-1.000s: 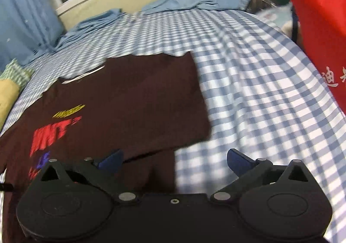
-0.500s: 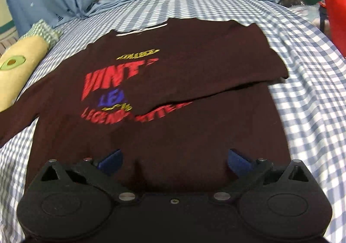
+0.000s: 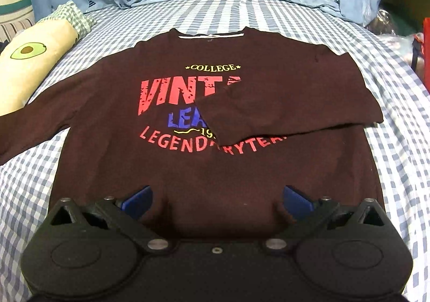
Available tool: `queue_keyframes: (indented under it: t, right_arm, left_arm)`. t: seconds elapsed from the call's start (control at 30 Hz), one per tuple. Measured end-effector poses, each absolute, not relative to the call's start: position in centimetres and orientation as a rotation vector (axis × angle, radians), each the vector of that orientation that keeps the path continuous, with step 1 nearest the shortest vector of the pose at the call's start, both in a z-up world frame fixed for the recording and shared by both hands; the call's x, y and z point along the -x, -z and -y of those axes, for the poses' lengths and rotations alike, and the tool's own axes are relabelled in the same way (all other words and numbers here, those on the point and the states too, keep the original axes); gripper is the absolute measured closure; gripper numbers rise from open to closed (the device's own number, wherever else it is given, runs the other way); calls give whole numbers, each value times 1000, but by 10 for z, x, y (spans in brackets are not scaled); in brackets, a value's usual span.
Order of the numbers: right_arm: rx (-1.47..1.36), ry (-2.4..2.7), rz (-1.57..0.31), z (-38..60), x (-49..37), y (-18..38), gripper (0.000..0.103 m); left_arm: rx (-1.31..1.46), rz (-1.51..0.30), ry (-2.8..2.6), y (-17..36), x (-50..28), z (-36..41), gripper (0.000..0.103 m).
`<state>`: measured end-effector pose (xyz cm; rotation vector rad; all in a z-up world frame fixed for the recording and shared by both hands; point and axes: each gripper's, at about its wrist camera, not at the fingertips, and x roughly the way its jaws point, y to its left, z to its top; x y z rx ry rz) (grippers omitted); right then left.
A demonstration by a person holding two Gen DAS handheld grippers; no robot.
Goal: Fold small clothes
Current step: 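Move the left tool to the other sleeve cuff and grasp it, then lift the sleeve and fold it across the chest with the left gripper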
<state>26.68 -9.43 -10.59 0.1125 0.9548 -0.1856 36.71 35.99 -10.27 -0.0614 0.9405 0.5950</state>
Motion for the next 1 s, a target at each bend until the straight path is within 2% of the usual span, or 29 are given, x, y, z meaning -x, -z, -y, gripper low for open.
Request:
queue_keyframes:
  t: [0.2,0.3,0.37,0.4,0.43,0.5,0.57,0.73,1.0]
  right_arm:
    - [-79,183,-962,83,-272,102,1]
    - [-70,178,-970,78,-275,103,1]
    - [-69,175,-973,74,-276,104,1]
    - [-70,174,-973,73,-277,104,1]
    - [-72,172,-973,72,-277,104,1]
    - [-73,166,-975,69,-278,105,1]
    - [-71,158,-976,67,-279,106,1]
    - [-86,147,-964,66,-277,103,1]
    - [-162,176,-951,84,-267,107,1]
  left_arm:
    - [64,-940,-551,107,-386,-371,23]
    - [65,-935,-536,107,-390,-375,43]
    - [53,-932,-522,105,-389,-374,63]
    - [52,-929,-512,103,-389,-373,69]
    - [51,-926,-499,102,-389,-370,79]
    - [45,-924,-490,100,-390,-366,83]
    - [53,-923,-488,98,-391,-364,92]
    - [135,-924,-504,85,-388,-365,98]
    - [55,-811,-375,30,-385,-306,100]
